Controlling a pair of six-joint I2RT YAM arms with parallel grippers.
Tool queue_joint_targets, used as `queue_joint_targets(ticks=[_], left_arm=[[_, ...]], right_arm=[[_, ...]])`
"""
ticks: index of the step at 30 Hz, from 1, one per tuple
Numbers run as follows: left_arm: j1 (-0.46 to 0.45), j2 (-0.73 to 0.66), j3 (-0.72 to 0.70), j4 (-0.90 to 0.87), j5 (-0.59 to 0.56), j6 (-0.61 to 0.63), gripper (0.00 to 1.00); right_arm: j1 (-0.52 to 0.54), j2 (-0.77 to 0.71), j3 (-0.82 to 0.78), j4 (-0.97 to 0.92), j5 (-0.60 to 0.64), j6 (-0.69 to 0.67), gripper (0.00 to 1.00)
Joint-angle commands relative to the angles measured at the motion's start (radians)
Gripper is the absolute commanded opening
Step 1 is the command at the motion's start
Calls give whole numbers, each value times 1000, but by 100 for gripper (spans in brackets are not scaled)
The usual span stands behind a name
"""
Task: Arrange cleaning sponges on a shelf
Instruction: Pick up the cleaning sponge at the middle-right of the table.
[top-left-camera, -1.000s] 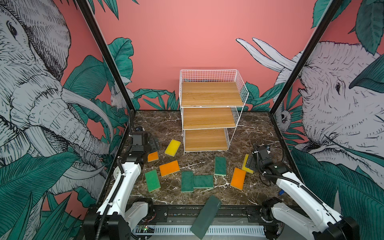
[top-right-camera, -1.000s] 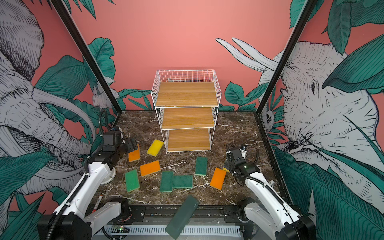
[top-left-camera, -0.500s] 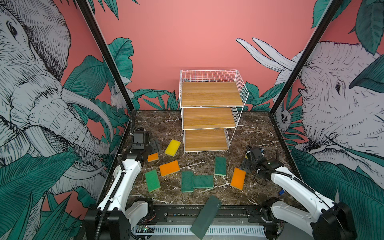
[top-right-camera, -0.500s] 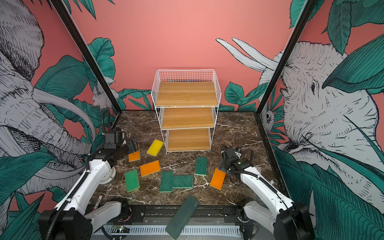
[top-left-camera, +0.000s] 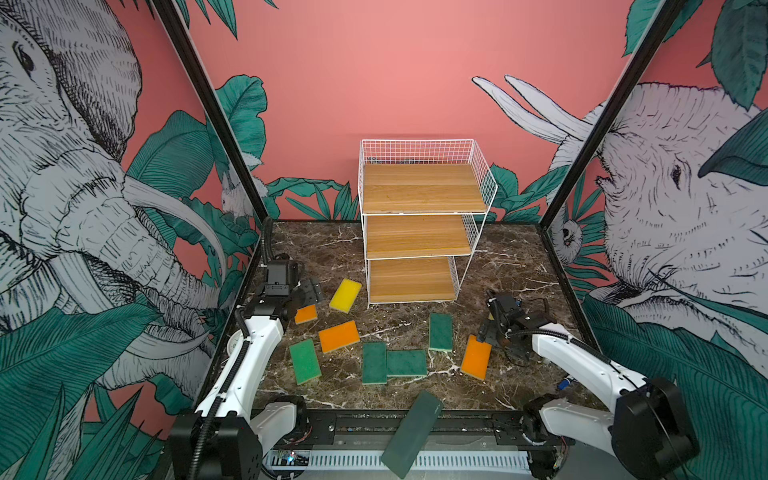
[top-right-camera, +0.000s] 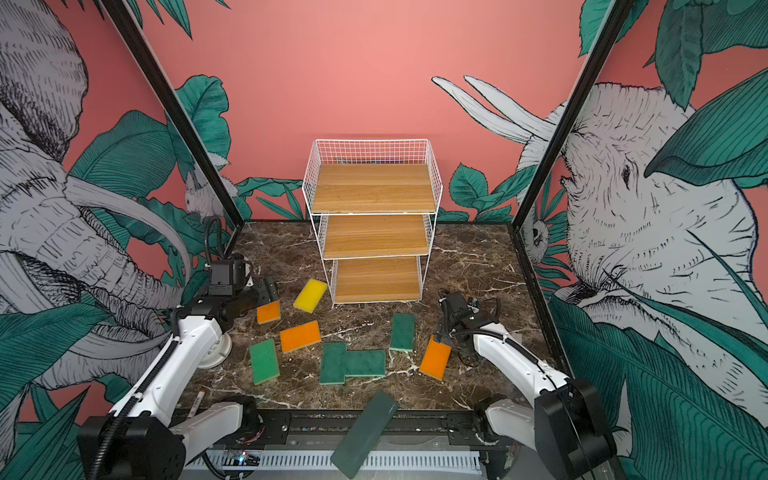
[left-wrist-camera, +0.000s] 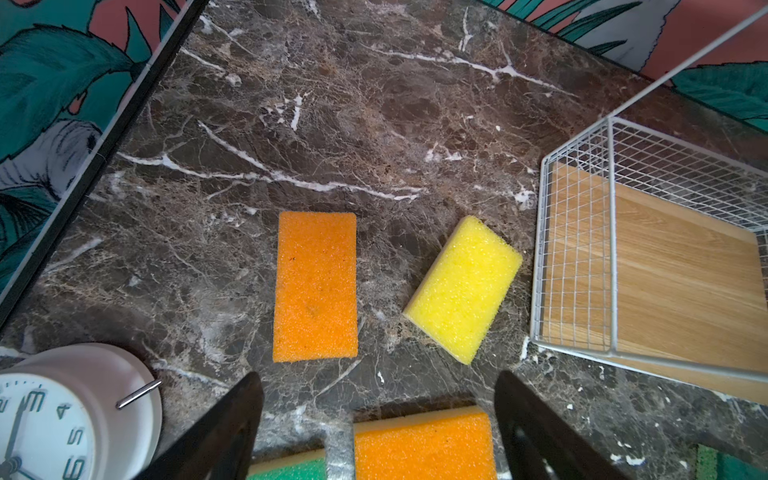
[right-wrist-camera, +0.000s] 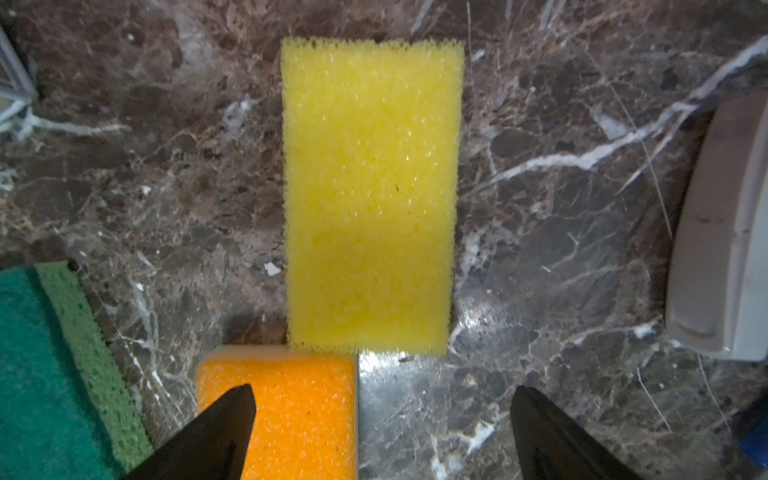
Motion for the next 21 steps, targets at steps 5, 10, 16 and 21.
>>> queue_joint_targets(ticks=[5,10,16,21], left_arm=[[-4,9,0,-3,10,-30,89],[-3,20,6,-1,23,-47,88],[-5,22,11,-2,21,-51,89],[-4,30,11,-3,28,-53,88]], right_arm=[[-41,34,-7,74,-30,-58,97],[-48,104,-2,97,-64,-66,95],[-48,113,-16,106,-45,-51,91],[-57,122,-27,121,-34,-52,79]])
